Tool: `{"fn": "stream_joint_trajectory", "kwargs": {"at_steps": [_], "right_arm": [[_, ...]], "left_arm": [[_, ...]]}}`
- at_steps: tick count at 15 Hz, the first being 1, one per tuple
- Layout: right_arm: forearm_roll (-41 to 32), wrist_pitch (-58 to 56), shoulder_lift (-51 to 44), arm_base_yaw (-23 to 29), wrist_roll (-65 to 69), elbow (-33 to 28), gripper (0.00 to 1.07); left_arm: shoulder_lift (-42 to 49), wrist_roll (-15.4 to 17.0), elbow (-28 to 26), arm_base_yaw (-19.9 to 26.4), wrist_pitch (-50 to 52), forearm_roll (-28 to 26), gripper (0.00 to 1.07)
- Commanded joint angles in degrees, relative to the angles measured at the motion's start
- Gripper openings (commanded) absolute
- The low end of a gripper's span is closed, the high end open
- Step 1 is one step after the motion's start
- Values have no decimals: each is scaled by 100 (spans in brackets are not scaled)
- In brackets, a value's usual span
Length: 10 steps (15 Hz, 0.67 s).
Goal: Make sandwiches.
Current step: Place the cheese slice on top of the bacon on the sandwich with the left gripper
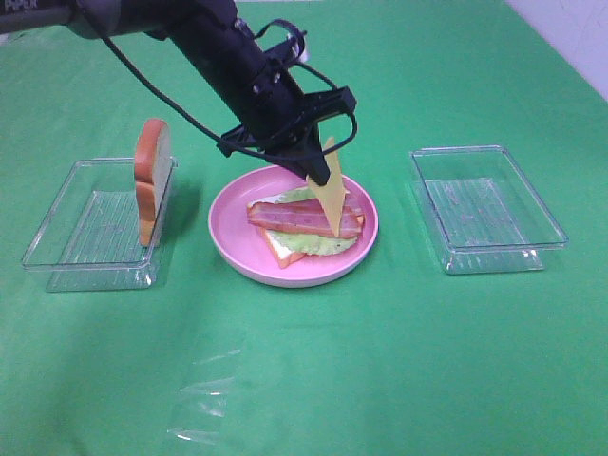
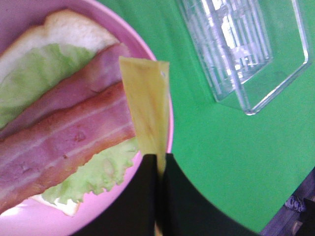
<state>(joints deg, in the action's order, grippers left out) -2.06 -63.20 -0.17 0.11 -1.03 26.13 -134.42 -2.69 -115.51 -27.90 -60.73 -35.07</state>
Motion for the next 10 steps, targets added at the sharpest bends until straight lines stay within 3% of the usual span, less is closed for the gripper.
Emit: {"fn": "stream_joint_trajectory", "kwargs": {"at_steps": [1,4,6,7,8,9,10], "right_arm": [[-6,29,-189,-6,-63,-23,96],[-6,29,-189,-6,-63,-23,96],[-6,29,-189,-6,-63,-23,96],[-6,29,-189,-6,-63,-23,96],[-6,29,-189,-6,-63,-23,96],[-6,29,-189,-6,-63,-23,96],[-6,29,-189,-6,-63,-23,96]], "left_arm": [[-338,-23,-6,-23,-223,264,0],[-441,309,-6,-23,-321,963,0],[-435,338,-11,-23,-321,980,1],[-435,338,-11,-23,-304,980,8],[-435,332,-11,-29,-292,980,22],[-424,327,-11,-40,-275,980,69],[-367,304,-23,-52,-286,985,82]]}}
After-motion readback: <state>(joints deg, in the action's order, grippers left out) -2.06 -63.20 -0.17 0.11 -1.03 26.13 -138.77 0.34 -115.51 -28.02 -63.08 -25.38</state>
